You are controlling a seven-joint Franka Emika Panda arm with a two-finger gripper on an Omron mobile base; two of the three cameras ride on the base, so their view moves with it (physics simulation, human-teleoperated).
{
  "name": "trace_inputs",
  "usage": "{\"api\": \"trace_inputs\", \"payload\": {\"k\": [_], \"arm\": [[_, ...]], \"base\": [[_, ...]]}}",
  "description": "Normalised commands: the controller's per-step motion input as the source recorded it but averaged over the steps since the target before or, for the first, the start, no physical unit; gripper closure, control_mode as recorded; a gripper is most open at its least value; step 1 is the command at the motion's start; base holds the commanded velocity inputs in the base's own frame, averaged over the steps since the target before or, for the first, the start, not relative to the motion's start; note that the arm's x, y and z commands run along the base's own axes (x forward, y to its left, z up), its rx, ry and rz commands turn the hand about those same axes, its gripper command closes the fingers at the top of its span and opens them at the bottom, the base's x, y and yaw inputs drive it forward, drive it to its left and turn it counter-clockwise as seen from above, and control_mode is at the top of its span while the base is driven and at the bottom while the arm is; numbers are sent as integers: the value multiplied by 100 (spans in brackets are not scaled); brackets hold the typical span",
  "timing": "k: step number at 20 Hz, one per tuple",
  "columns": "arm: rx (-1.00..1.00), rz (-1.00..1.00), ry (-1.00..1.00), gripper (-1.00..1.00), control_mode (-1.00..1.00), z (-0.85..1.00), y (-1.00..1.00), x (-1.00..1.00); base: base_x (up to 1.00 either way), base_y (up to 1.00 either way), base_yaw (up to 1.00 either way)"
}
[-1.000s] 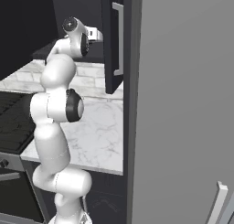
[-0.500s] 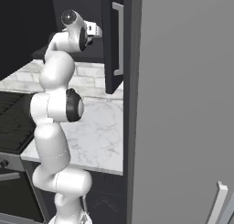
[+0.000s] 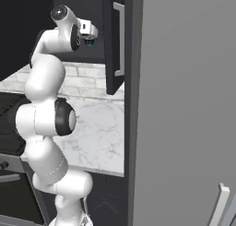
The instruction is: Pick the yogurt and cereal from the counter and place them in the cabinets closest to them.
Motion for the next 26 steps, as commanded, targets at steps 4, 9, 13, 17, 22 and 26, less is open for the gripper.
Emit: {"api": "trace_inputs", "payload": {"k": [4,9,13,17,22,26], "arm": [[0,1,0,-100,-100,0,0,-99],[0,1,0,-100,-100,0,0,-100],[0,1,0,-100,-100,0,0,-100],[1,0,0,-100,-100,-4,0,-100],[0,0,0,-100,-100,-17,0,-100],[-1,0,-1,-100,-100,-38,0,-100]], "base": [[0,0,0],[0,0,0],[0,0,0],[0,0,0],[0,0,0],[0,0,0]]}}
